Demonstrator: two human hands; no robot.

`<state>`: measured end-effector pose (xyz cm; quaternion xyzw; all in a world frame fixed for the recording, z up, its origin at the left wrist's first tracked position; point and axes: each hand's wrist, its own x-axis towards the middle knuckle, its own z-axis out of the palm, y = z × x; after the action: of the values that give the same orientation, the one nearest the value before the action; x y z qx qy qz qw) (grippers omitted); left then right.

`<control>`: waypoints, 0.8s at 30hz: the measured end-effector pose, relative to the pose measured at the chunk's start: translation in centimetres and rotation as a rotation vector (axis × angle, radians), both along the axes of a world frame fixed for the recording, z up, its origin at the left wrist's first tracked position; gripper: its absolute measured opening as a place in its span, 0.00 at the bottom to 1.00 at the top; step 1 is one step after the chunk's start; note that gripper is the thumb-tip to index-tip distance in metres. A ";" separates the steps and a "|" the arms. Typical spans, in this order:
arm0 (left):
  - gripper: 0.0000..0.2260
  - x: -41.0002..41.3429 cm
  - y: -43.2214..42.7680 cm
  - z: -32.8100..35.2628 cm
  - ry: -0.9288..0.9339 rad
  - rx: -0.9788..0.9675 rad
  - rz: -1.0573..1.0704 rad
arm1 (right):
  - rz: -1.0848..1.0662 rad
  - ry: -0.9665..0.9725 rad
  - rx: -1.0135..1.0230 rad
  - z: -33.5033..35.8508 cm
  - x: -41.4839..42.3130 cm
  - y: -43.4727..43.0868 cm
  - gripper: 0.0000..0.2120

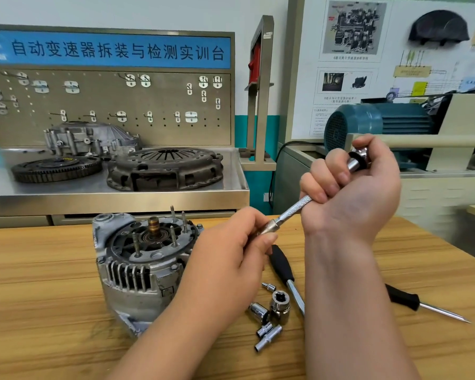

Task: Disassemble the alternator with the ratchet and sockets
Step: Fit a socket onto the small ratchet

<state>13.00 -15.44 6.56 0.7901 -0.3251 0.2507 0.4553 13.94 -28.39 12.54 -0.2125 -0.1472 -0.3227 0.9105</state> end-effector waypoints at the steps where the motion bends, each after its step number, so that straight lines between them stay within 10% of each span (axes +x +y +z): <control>1: 0.05 0.0 0.0 0.1 0.002 -0.002 0.011 | -0.011 -0.016 -0.019 0.0 0.0 0.2 0.11; 24: 0.08 1.7 9.3 4.5 0.049 0.275 0.261 | 0.195 -0.121 -0.528 2.2 2.8 9.8 0.13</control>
<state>14.69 -6.10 11.11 0.8862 -0.2400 0.2415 0.3142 16.74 -18.59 14.73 -0.4076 -0.2999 -0.1963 0.8399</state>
